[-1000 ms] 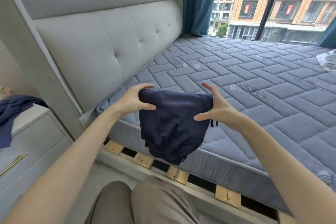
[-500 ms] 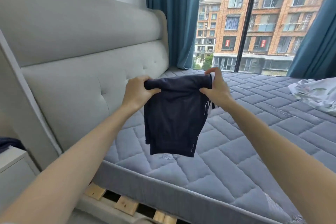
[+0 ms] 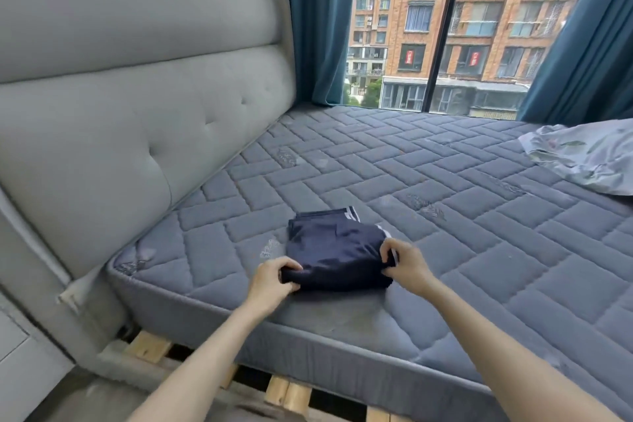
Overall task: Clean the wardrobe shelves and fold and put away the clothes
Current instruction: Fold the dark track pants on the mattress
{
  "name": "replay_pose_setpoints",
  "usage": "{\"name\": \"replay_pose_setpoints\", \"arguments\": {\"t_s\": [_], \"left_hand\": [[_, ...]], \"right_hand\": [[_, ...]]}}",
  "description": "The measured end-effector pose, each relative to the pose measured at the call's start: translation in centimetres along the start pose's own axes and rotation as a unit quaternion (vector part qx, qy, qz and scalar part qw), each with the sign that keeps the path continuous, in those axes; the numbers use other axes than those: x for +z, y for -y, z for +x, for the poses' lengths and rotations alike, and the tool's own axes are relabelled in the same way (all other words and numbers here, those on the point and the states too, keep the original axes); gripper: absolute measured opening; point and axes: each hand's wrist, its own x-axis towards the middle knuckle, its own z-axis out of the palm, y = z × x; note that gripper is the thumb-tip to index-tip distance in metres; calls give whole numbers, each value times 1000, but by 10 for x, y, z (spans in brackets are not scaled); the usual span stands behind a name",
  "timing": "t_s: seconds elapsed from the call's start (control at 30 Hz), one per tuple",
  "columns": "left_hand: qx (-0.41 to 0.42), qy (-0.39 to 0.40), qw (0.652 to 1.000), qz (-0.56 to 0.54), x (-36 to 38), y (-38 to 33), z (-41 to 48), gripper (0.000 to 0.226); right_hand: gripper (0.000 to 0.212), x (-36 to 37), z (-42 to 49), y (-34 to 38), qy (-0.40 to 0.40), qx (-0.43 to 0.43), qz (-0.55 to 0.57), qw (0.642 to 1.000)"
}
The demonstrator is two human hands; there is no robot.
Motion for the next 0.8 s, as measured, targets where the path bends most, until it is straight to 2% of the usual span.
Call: {"name": "replay_pose_setpoints", "arguments": {"t_s": [0.07, 0.13, 0.2, 0.27, 0.37, 0.43, 0.5, 0.53, 0.6, 0.7, 0.8], "left_hand": [[-31, 65, 997, -7, 14, 19, -24, 32], [-61, 79, 995, -21, 17, 30, -35, 26], [-87, 95, 991, -27, 12, 30, -36, 31], [-103, 130, 986, -26, 3, 22, -34, 28], [-151, 148, 977, -42, -1, 13, -23, 39], [-227, 152, 955, -118, 1, 15, -14, 63], [-268, 127, 938, -177, 6, 22, 1, 92], [-269, 110, 939, -185, 9, 23, 8, 93], [-263, 70, 927, -259, 16, 21, 23, 75], [-257, 12, 879, -402, 27, 11, 40, 43], [-233, -56, 891, -386, 35, 9, 54, 30]], "right_hand": [[44, 17, -22, -26, 35, 31, 3, 999], [33, 22, -36, -36, 54, 53, 22, 997], [18, 15, -44, -29, 92, 79, 78, 990], [16, 4, -42, -19, 122, 119, 159, 972], [42, 3, -24, -21, 82, 207, 243, 944], [60, 7, -10, -21, 40, 257, 278, 925], [73, 12, 1, -15, 12, 273, 275, 922], [78, 13, 7, -12, -4, 269, 268, 925], [86, 19, 21, -7, -35, 248, 269, 930], [86, 33, 38, -3, -36, 206, 268, 940], [73, 35, 50, 1, -38, 112, 232, 966]]}}
